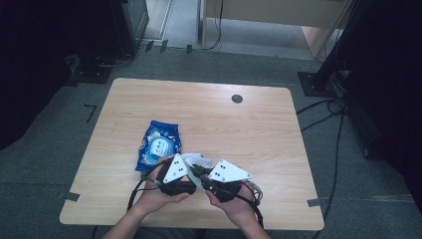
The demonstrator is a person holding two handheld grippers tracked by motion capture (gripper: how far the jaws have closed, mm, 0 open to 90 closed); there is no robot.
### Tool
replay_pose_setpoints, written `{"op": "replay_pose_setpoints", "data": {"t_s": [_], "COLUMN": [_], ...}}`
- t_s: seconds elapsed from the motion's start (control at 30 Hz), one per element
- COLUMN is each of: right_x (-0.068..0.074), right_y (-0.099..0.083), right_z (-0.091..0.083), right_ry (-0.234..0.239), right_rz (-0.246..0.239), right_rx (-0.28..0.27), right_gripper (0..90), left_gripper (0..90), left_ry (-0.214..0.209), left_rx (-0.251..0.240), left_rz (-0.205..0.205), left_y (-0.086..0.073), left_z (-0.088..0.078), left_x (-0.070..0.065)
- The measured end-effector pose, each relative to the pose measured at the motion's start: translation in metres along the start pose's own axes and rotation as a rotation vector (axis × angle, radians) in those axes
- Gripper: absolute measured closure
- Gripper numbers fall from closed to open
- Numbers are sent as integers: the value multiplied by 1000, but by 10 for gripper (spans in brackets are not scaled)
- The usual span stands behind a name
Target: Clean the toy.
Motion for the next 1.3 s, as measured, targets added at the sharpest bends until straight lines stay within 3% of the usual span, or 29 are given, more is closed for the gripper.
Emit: {"op": "replay_pose_setpoints", "data": {"t_s": [0.1, 0.2, 0.27, 0.37, 0.4, 0.47, 0.5, 0.63, 0.73, 0.83, 0.93, 1.03, 1.1, 1.23, 1.3], "right_x": [-3, -18, -32, -55, -61, -68, -66, -37, -11, 1, -2, -11, -19, -42, -57], "right_y": [-6, -8, -13, -27, -32, -34, -31, -8, 0, -1, -4, -7, -9, -18, -27], "right_z": [5, 5, 4, 4, 3, -2, -5, -12, -7, -1, 1, 1, 1, 0, 1], "right_ry": [-9, -83, -130, -229, -237, -229, -221, -116, -34, -9, -16, -65, -84, -162, -224], "right_rz": [36, 22, 38, 61, 85, 154, 154, 98, 68, 44, 53, 34, 49, 83, 92], "right_rx": [-5, -3, 1, 78, 89, 70, 55, -22, -34, -27, -35, -46, -50, -25, 22], "right_gripper": [881, 883, 884, 886, 886, 885, 885, 882, 881, 881, 881, 881, 881, 884, 885], "left_gripper": [341, 341, 341, 341, 341, 341, 341, 341, 341, 341, 342, 341, 342, 342, 341], "left_ry": [8, 5, 7, 1, 4, 15, 21, 17, 6, 7, 2, 2, 2, -6, -11], "left_rx": [5, 4, 13, -10, -10, 1, 8, 18, 10, 1, -7, -9, -7, -11, -27], "left_rz": [19, 26, 24, 14, 14, 18, 16, 14, 26, 29, 20, 13, 14, 14, 9], "left_y": [-1, -1, -2, 0, 1, 0, -1, -3, -1, 1, 2, 2, 1, 1, 4], "left_z": [0, 0, 0, -2, -3, -3, -2, 3, 2, 0, -2, -3, -2, -2, -4], "left_x": [-1, -1, -1, 1, 1, 3, 4, 3, -2, -3, -2, -1, -1, -2, -1]}}
Point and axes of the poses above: each handheld gripper's, and its own axes: z roughly forward along the jaws, y roughly out of its top, x roughly to its left, the point moved 6 cm from there along z, roughly forward along the jaws, and after that the axes turned 8 degrees about -y, right-handed, at the moved point
